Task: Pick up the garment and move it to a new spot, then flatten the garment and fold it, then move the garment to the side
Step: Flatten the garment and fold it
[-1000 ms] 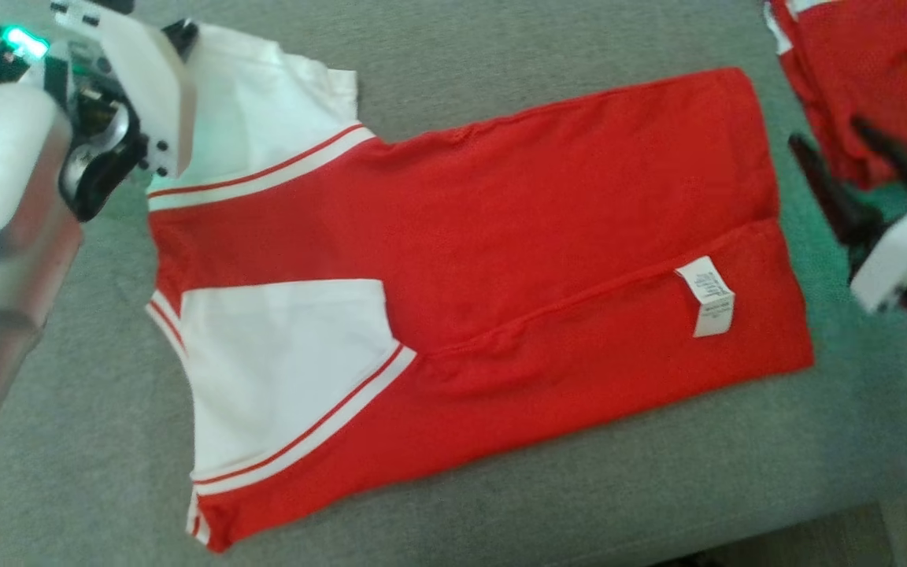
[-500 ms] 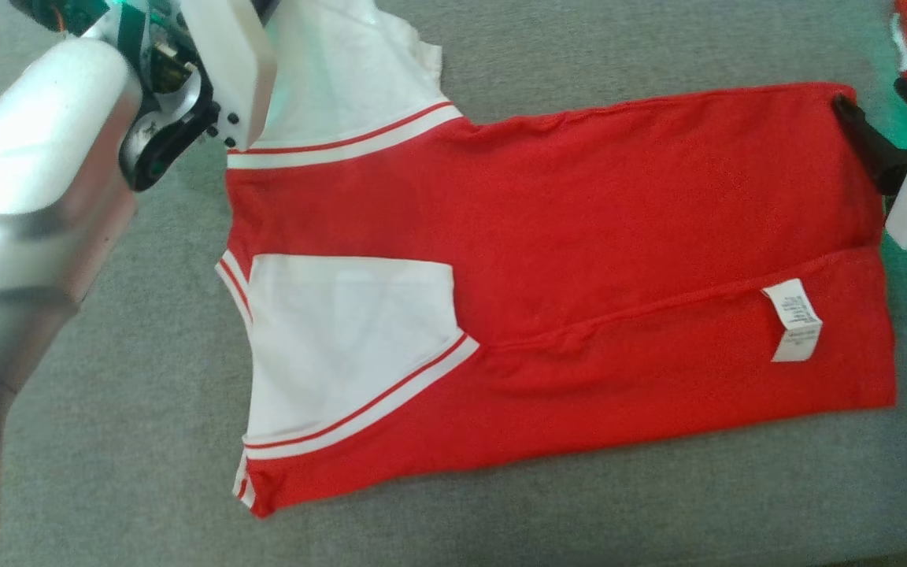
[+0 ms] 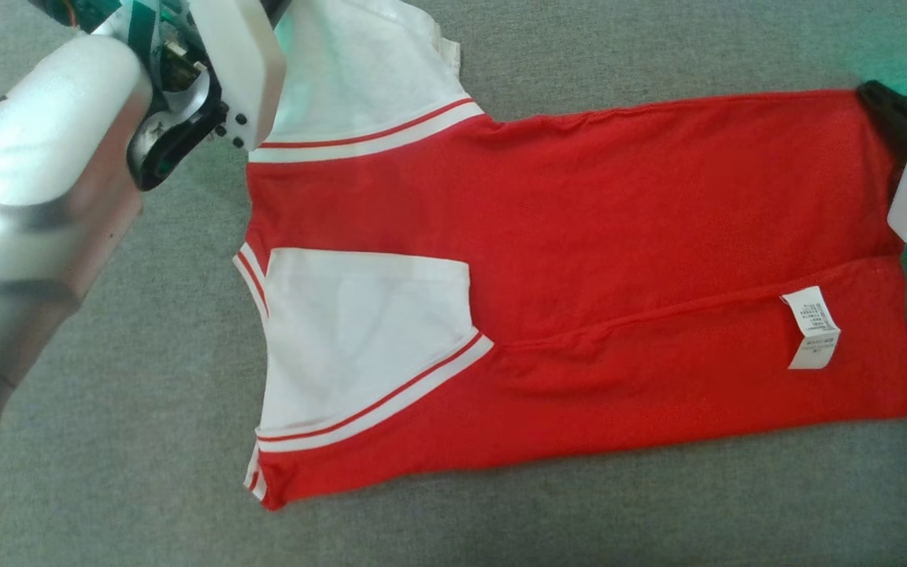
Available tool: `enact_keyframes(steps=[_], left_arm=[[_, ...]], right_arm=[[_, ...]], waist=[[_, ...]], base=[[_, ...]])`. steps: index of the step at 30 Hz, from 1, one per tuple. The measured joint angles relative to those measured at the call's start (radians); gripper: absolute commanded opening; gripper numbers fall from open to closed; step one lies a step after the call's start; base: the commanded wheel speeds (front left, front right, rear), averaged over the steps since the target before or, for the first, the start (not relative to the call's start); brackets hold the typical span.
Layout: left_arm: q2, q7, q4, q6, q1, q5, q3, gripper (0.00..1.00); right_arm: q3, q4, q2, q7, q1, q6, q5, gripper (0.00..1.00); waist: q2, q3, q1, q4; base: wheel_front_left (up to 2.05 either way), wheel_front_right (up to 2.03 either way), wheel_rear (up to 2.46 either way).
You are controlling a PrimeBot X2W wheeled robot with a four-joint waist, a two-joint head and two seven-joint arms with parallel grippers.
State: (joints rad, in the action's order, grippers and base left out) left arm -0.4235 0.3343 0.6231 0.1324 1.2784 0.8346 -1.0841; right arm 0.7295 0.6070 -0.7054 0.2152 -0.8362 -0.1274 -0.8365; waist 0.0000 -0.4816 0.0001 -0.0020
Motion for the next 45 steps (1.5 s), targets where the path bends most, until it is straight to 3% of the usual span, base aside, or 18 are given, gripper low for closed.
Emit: enact_keyframes(steps=[5, 13, 19, 28, 35, 45], left_arm=[[-0.004, -0.063, 0.019, 0.0, 0.01, 0.0, -0.021, 0.0], [-0.004, -0.274, 0.07, 0.0, 0.059, -0.033, -0.019, 0.0], [-0.011, -0.311, 0.048, 0.0, 0.044, 0.023, -0.018, 0.0], [-0.11, -0.353, -0.097, -0.011, -0.157, 0.08, -0.046, 0.0], [-0.205, -0.369, -0.306, -0.095, -0.315, 0.113, -0.053, 0.0], [-0.295, -0.381, -0.559, -0.223, -0.484, 0.137, -0.082, 0.0]], right_arm=[[0.035, 0.017, -0.008, -0.051, -0.019, 0.0, 0.0, 0.0], [0.044, 0.038, -0.034, -0.171, -0.057, 0.0, -0.063, 0.0], [0.042, 0.018, -0.059, -0.254, -0.047, 0.0, -0.128, 0.0], [0.042, -0.025, -0.099, -0.344, 0.116, 0.0, -0.194, 0.0], [0.046, -0.032, -0.101, -0.356, 0.209, 0.0, -0.204, 0.0], [0.019, -0.036, -0.116, -0.396, 0.337, 0.0, -0.212, 0.0]], waist=[[0.0, 0.009, 0.0, 0.004], [0.0, 0.051, -0.0001, 0.022], [0.0001, 0.094, -0.0001, 0.041], [0.0001, 0.17, -0.0002, 0.077], [0.0001, 0.213, -0.0003, 0.098], [0.0001, 0.226, -0.0002, 0.122]], base=[[0.0, 0.0, 0.0], [0.0, 0.0, 0.0], [0.0, 0.0, 0.0], [0.0, 0.0, 0.0], [0.0, 0.0, 0.0], [0.0, 0.0, 0.0]])
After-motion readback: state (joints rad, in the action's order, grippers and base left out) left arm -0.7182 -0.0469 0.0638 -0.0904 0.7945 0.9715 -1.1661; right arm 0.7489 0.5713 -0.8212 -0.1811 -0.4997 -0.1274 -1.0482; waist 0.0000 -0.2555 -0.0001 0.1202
